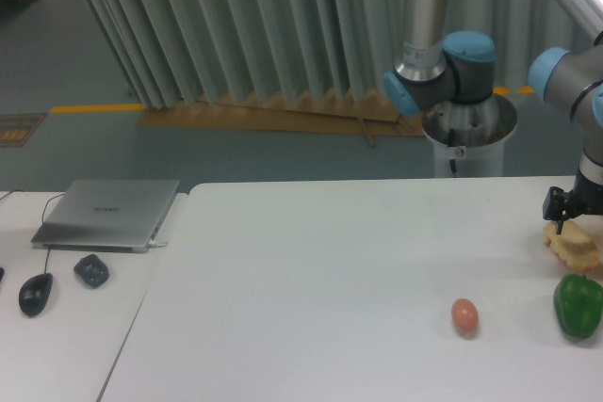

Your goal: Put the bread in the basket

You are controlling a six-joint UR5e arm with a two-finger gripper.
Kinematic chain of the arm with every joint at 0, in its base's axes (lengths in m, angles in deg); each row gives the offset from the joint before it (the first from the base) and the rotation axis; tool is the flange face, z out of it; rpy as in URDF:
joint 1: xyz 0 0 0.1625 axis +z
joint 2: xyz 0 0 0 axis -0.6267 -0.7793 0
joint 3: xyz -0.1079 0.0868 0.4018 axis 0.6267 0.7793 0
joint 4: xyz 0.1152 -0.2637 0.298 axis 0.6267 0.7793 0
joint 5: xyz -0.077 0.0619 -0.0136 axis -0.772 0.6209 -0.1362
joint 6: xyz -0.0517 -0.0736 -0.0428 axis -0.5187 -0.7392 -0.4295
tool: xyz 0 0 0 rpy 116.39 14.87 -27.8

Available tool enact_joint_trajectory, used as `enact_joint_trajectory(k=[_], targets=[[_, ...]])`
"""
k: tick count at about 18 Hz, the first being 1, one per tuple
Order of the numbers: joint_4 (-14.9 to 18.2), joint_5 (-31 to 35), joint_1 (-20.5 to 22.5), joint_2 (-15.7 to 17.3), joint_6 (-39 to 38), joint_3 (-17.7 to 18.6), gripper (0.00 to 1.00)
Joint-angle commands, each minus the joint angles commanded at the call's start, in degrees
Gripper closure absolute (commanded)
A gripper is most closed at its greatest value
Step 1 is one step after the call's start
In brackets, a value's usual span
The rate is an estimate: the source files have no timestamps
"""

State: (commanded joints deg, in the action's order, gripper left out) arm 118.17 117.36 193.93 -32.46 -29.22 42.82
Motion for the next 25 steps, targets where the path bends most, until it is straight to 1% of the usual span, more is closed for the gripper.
enact_joint_trajectory(k=[5, 9, 22, 23, 24, 25], targets=[[-0.1, 0.1, -0.3, -0.1, 0.0, 0.2, 0.00], [-0.6, 0.4, -1.7, -1.8, -0.1, 0.3, 0.00], [-0.8, 2.5, -1.8, -2.5, 0.2, 0.5, 0.00], [-0.8, 2.7, -1.8, -2.5, 0.3, 0.4, 0.21], [-0.8, 2.6, -1.8, -2.5, 0.2, 0.5, 0.33], [-0.7, 2.6, -1.9, -2.5, 0.3, 0.5, 0.39]])
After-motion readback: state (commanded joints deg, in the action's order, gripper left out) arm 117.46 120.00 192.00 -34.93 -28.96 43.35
